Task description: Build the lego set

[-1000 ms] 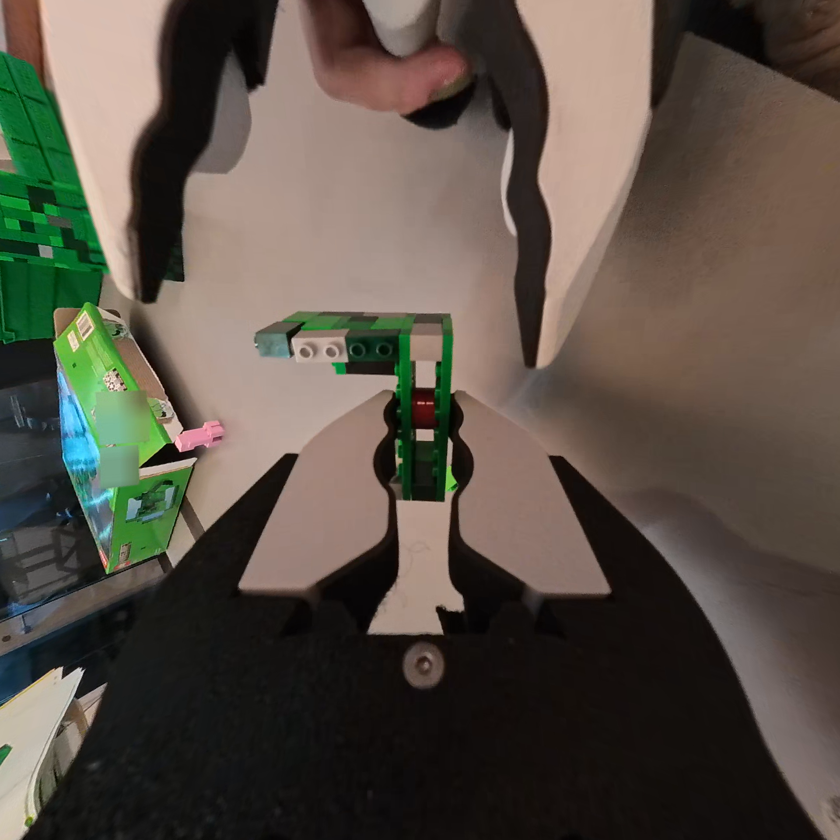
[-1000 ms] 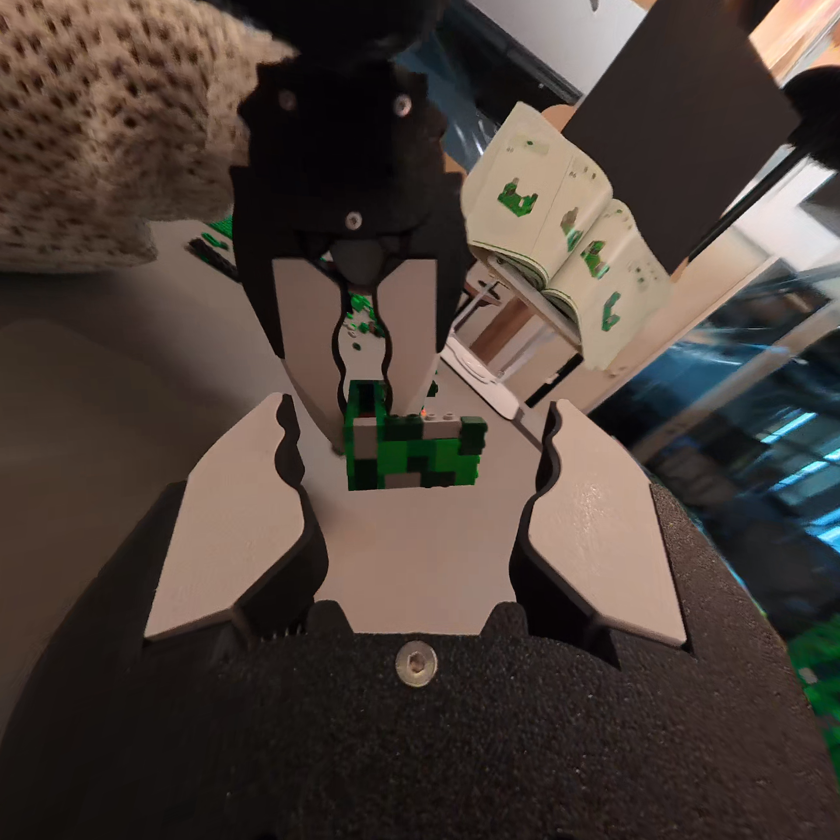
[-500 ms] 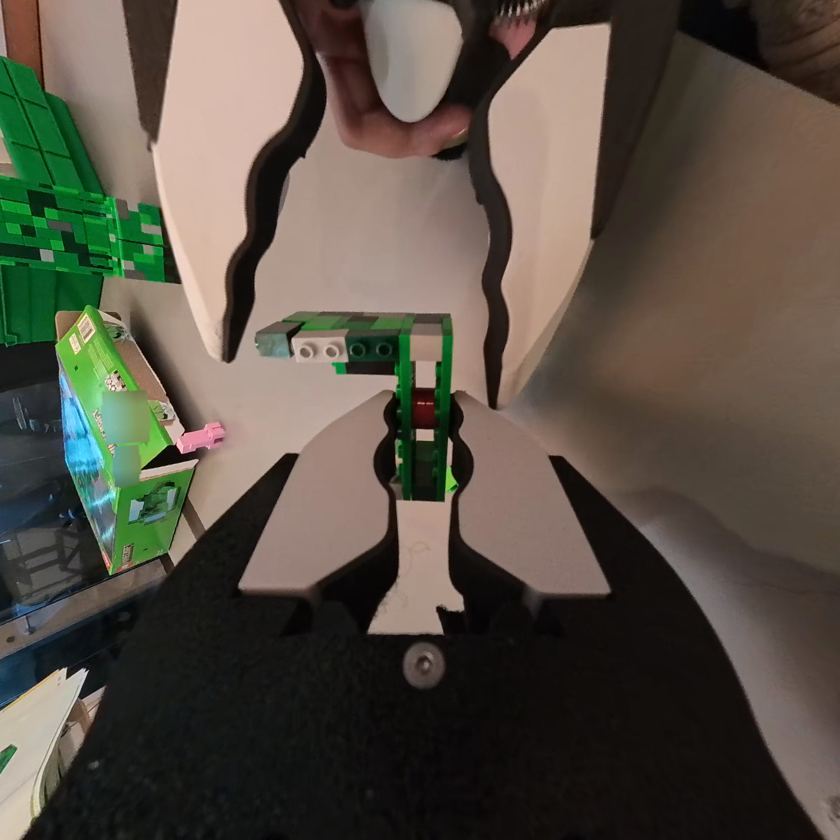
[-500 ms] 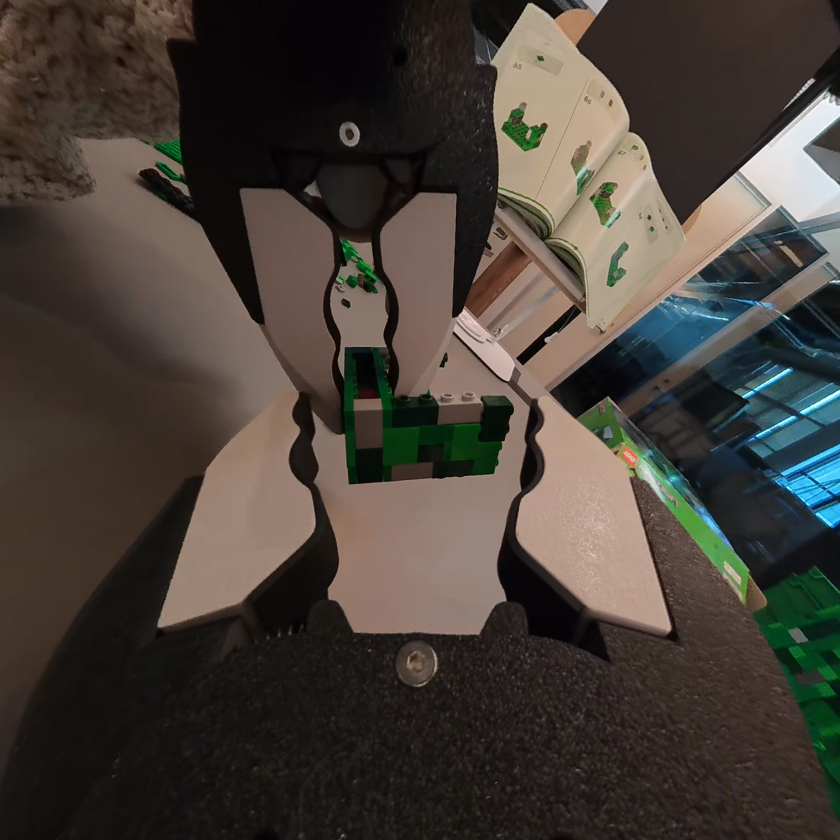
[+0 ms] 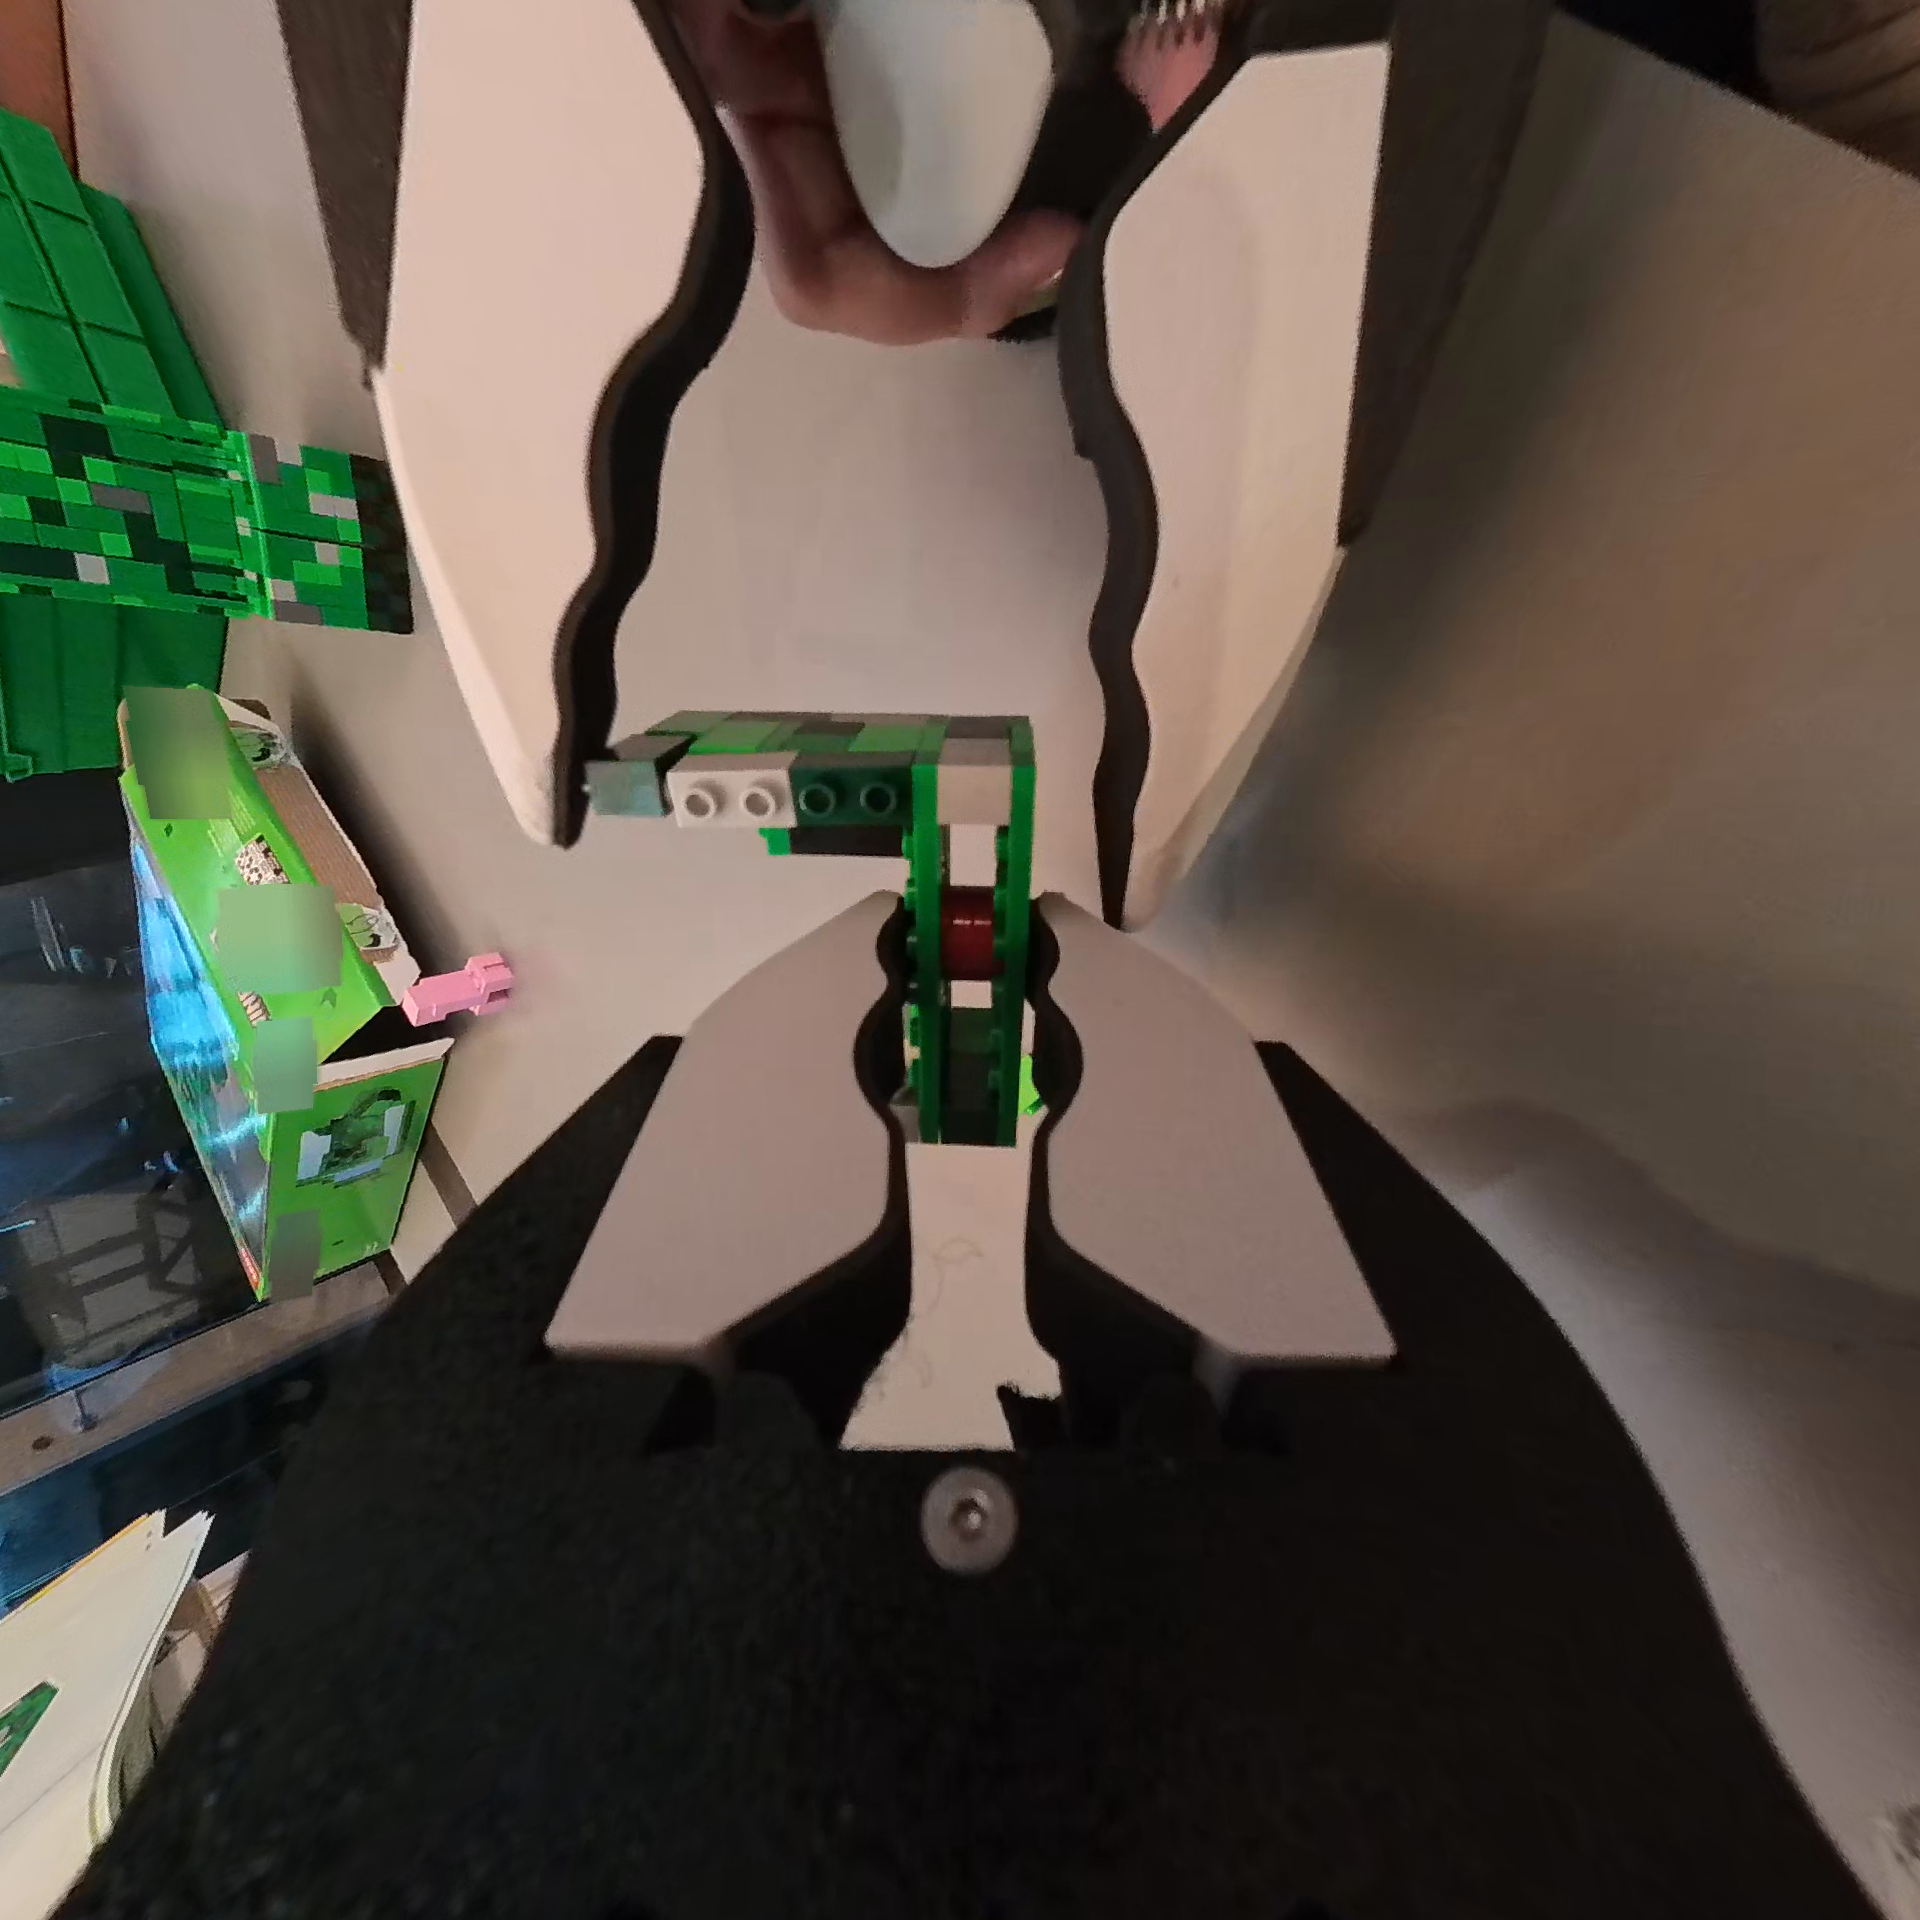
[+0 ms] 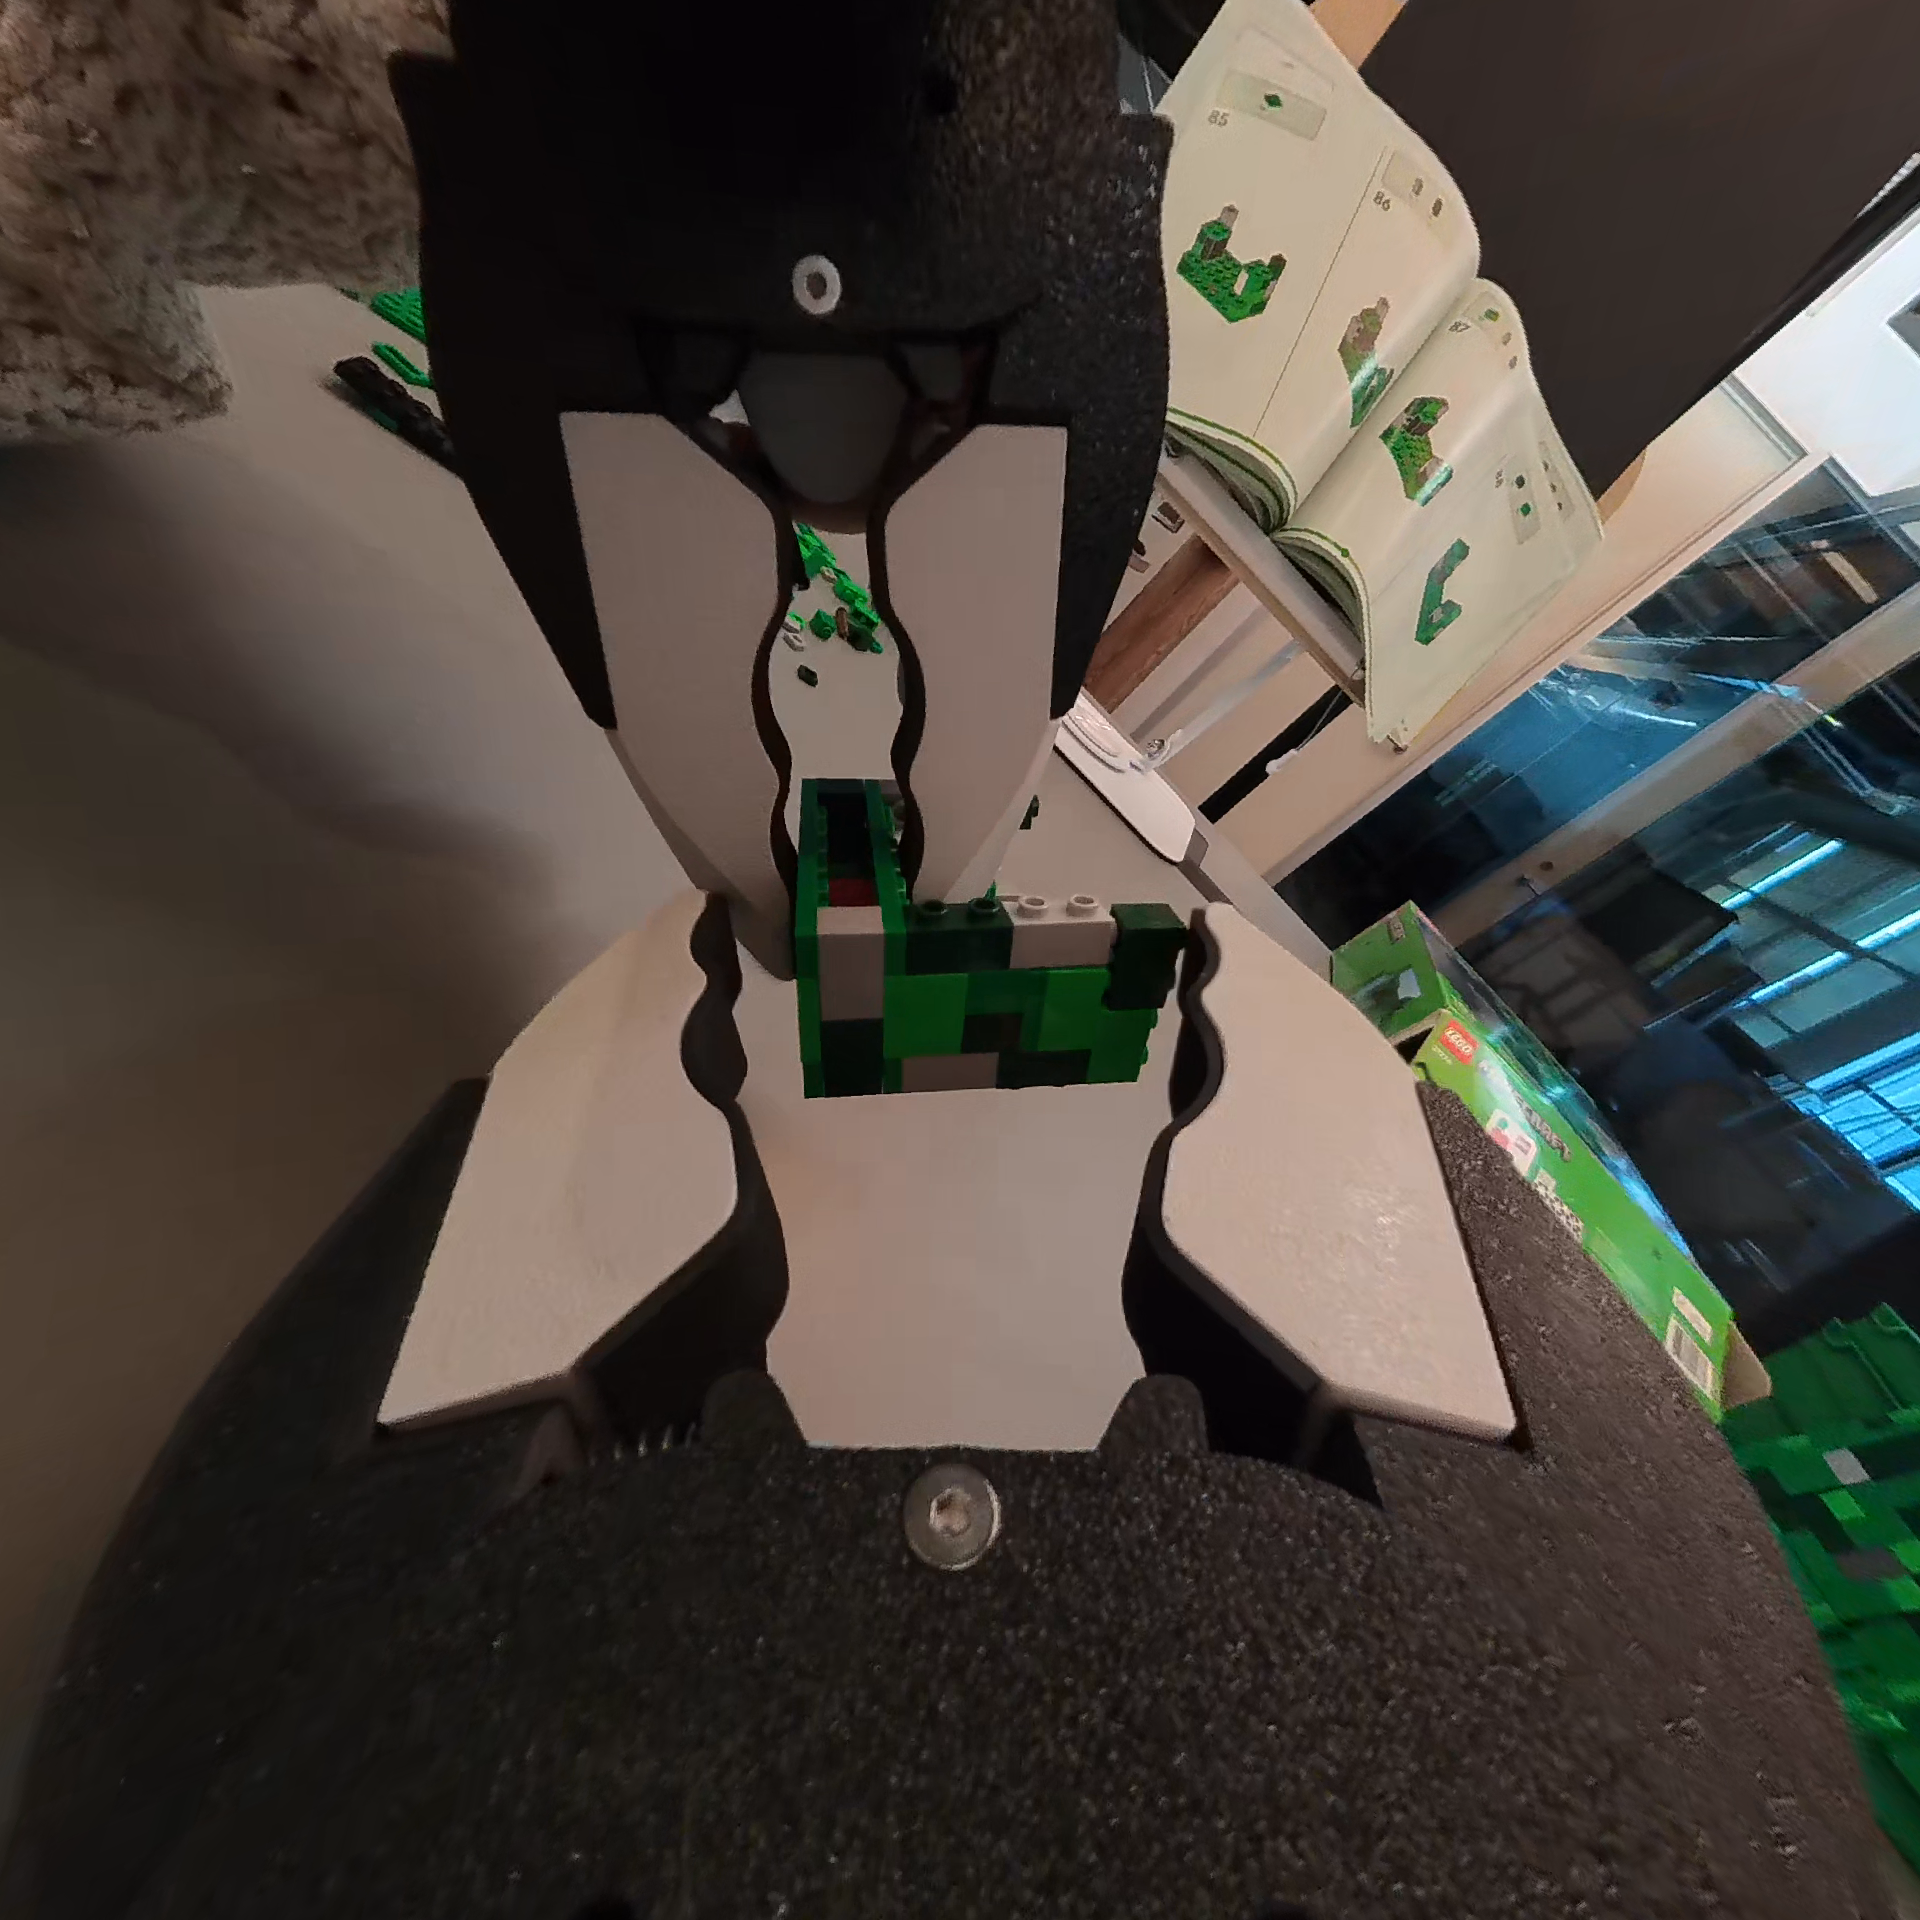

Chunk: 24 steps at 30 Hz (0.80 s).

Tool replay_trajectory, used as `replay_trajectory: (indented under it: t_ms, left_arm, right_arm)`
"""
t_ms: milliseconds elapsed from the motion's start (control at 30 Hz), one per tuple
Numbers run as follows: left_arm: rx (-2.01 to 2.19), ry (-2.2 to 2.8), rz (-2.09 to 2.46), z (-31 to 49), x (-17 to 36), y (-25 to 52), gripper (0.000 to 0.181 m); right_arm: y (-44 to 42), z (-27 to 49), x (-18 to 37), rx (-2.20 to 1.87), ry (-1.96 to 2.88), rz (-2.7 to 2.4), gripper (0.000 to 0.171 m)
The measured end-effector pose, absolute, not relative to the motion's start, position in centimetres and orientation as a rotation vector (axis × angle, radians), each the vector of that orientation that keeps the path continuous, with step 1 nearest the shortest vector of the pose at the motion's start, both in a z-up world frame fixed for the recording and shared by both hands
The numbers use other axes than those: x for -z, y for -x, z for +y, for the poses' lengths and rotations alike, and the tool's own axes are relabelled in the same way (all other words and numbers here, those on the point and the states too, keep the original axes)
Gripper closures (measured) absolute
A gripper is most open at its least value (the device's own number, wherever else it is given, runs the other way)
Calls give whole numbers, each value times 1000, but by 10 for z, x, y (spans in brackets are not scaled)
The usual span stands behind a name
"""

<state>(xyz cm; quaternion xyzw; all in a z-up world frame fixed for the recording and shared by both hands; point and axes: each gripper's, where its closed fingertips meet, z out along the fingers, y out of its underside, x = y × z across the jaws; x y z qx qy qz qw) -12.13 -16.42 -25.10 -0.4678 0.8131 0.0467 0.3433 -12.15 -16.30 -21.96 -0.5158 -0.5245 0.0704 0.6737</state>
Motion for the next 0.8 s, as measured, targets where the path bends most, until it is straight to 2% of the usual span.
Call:
replay_trajectory:
  t_ms: [533, 600, 800]
  left_arm:
    - [-133, 1201, 2121, -166, 250, 121, 162]
    - [-115, 1217, 2106, -165, 250, 121, 162]
    - [-148, 1188, 2112, -165, 250, 119, 162]
  right_arm:
    - [118, -165, 218, -156, 1153, -1173, 97]
    - [115, -165, 213, -138, 1131, -1145, 104]
    - [115, -165, 215, -153, 1132, -1155, 103]
